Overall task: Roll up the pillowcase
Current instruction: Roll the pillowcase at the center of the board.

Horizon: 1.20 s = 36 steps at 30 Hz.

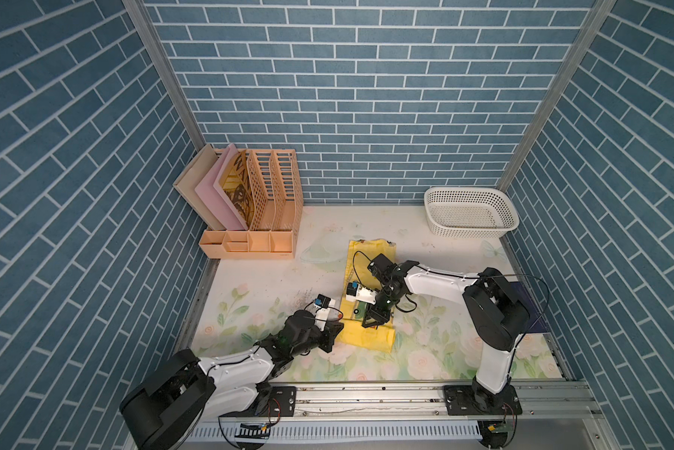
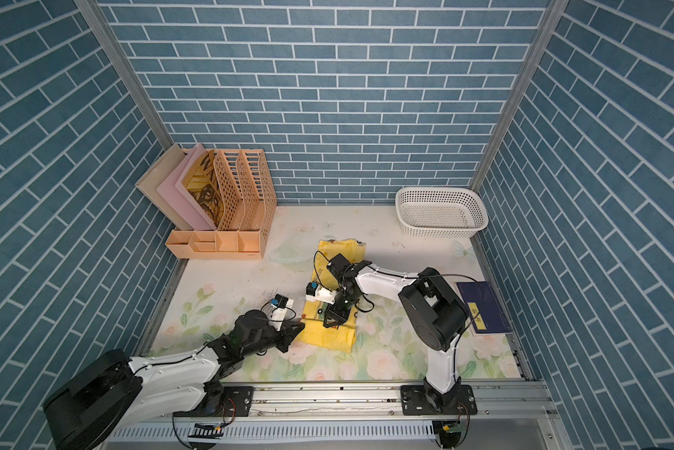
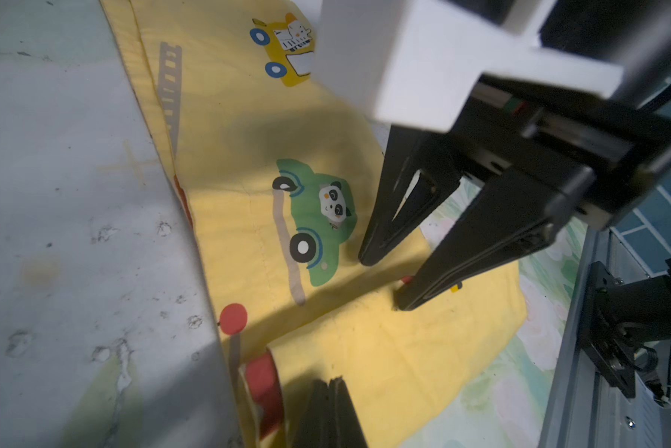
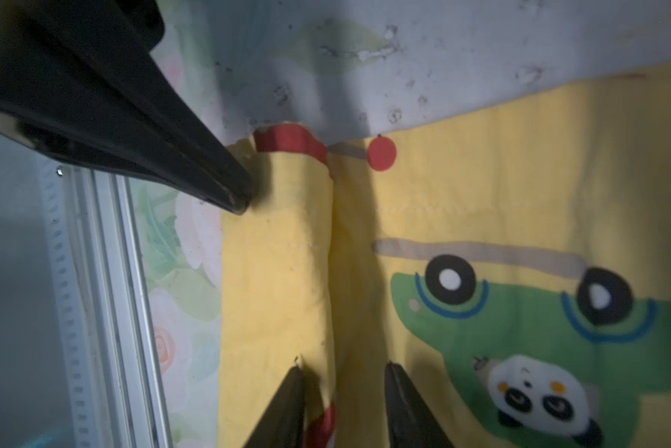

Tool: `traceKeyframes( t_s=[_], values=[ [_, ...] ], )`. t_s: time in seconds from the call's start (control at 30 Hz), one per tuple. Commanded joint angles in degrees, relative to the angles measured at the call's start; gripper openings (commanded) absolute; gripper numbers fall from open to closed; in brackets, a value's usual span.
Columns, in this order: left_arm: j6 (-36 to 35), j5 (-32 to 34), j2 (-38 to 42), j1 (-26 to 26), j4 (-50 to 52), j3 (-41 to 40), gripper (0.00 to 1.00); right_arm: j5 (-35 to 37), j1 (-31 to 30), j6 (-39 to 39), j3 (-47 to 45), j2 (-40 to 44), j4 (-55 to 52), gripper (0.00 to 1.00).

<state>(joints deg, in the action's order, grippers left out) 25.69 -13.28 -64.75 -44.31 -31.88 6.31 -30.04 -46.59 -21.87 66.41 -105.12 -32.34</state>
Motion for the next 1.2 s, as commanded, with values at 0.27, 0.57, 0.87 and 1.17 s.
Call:
traceKeyframes(
  t_s=[0.27,0.57,0.87,1.17],
  values=[
    [0.8,6.0,-0.6,-0.5,-0.2,0.9,0.0,53.1,-30.0,3.5,-26.6,31.6,32.0,1.0],
    [1.3,7.5,2.3,-0.5,1.6,0.7,0.0,71.6,-42.7,9.4,-28.0,17.9,33.3,1.0],
    [1.8,8.3,4.7,-0.5,2.2,-0.2,0.0,71.0,-40.1,10.3,-27.0,8.5,31.8,0.82],
    [2.1,9.4,5.9,-0.4,3.4,0.5,0.0,64.3,-34.8,10.4,-23.7,5.0,27.3,0.27]
  ],
)
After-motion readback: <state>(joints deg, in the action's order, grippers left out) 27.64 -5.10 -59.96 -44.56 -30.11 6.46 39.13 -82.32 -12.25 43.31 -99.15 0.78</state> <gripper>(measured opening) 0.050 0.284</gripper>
